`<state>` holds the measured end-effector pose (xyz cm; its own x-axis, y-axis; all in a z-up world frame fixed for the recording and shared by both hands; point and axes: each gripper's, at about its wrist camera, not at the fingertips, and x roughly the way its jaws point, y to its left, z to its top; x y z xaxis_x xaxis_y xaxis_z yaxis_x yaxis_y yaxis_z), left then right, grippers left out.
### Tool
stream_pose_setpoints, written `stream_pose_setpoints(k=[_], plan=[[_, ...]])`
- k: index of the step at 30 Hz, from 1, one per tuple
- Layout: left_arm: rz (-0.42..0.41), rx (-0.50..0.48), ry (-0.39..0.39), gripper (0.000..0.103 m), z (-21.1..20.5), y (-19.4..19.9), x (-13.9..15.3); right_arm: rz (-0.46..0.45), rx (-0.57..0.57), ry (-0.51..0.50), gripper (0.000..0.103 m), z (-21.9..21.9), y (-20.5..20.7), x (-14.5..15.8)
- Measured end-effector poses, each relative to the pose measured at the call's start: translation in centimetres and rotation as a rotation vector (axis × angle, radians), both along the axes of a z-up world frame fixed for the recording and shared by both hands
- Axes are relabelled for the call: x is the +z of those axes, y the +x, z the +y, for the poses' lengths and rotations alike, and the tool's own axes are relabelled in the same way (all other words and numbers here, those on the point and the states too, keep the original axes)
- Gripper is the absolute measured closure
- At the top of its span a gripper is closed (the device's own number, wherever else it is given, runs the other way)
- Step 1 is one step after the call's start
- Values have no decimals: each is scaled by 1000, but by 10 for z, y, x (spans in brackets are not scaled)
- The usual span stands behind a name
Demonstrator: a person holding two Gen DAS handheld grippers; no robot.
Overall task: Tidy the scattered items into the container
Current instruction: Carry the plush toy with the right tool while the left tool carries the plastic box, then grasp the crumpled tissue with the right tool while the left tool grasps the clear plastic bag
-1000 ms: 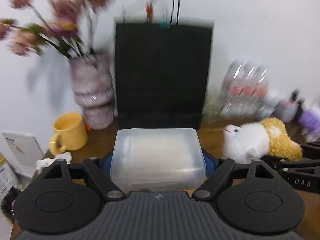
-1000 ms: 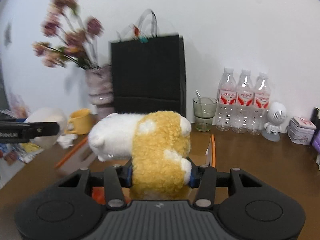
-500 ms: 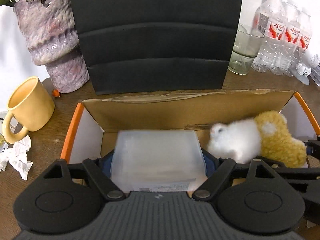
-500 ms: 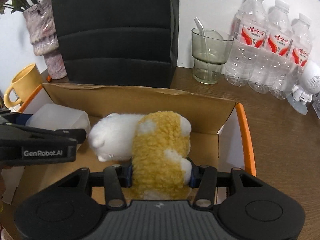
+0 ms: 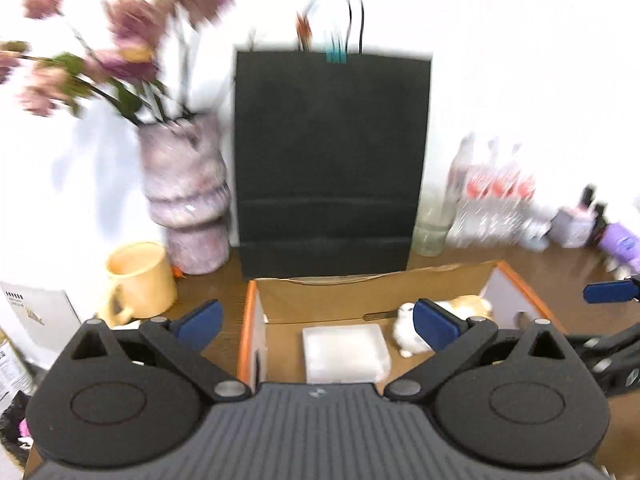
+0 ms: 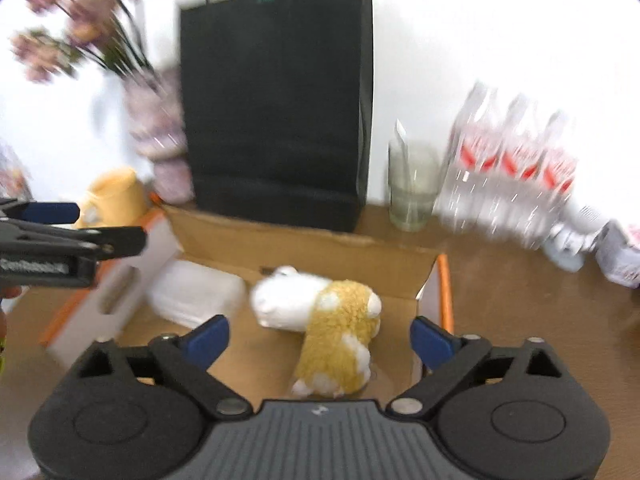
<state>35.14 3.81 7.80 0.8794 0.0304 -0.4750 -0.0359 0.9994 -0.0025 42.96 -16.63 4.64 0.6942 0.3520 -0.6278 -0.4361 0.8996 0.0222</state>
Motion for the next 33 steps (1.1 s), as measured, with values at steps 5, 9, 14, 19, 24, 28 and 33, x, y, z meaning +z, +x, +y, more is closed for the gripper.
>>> stream_pose_setpoints(k=[5, 9, 14, 19, 24, 28, 33], plan=[[-42, -6, -18, 0, 14, -84, -23, -93, 27, 45, 0, -35, -89, 10], [7, 19, -67, 0, 19, -123, -49, -65, 23, 57, 0, -53, -138, -6], [65, 7, -142, 0, 14, -150, -72, -23, -24, 50, 0, -61, -174, -29], [69, -33, -170, 0, 2, -166, -82, 21, -74, 44, 0, -68, -193, -57], [82, -86, -165, 0, -16, -169, -84, 64, -112, 49, 0, -73, -196, -73], [87, -123, -152, 0, -37, -161, -82, 68, -127, 41, 0, -75, -195, -81], [83, -170, -119, 0, -62, -145, -80, 77, -134, 7, 1, -68, -187, -89]])
